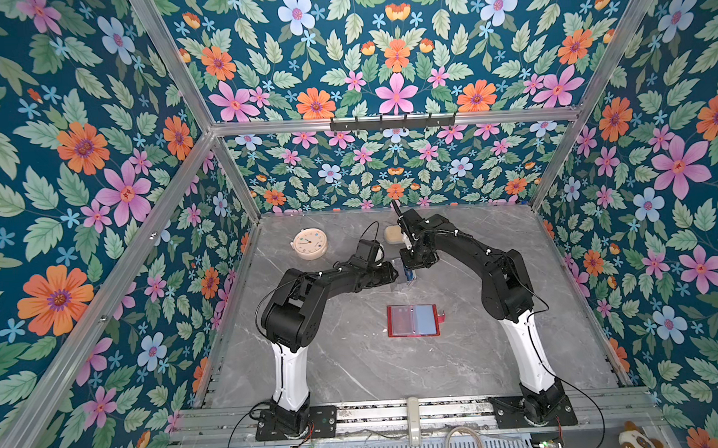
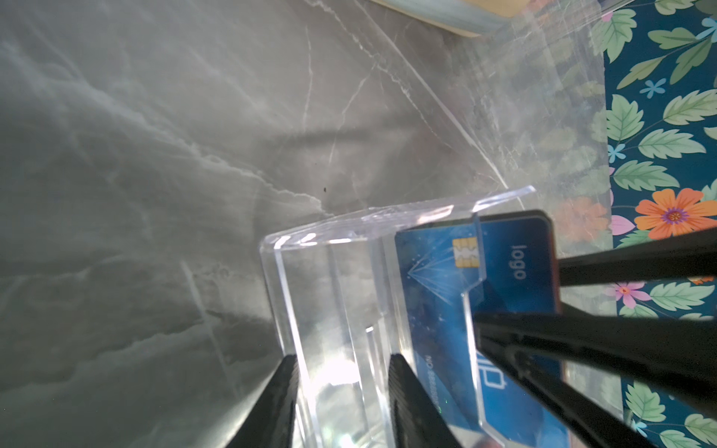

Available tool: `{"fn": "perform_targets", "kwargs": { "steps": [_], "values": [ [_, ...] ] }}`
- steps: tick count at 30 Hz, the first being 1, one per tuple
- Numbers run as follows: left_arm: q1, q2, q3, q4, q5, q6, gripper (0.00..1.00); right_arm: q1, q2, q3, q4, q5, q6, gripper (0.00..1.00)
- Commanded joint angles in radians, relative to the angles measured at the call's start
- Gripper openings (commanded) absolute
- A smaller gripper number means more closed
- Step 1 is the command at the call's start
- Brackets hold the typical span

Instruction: Put the credit cards into the card holder

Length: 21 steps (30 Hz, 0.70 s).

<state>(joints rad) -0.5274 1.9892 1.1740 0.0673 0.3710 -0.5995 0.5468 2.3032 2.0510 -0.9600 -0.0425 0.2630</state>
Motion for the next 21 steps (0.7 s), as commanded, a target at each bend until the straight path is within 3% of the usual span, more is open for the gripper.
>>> {"fn": "perform_targets", "kwargs": {
  "steps": [1, 21],
  "values": [
    [0.003, 0.005, -0.003, -0.05, -0.021, 0.005, 0.41, 0.002, 0.008, 0.015, -0.021, 0.021, 0.008, 0.35],
    [0.002, 0.005, -0.006, -0.047, -0.024, 0.002, 0.4, 0.012, 0.025, 0.11, -0.121, 0.1, 0.0, 0.33]
  ]
}}
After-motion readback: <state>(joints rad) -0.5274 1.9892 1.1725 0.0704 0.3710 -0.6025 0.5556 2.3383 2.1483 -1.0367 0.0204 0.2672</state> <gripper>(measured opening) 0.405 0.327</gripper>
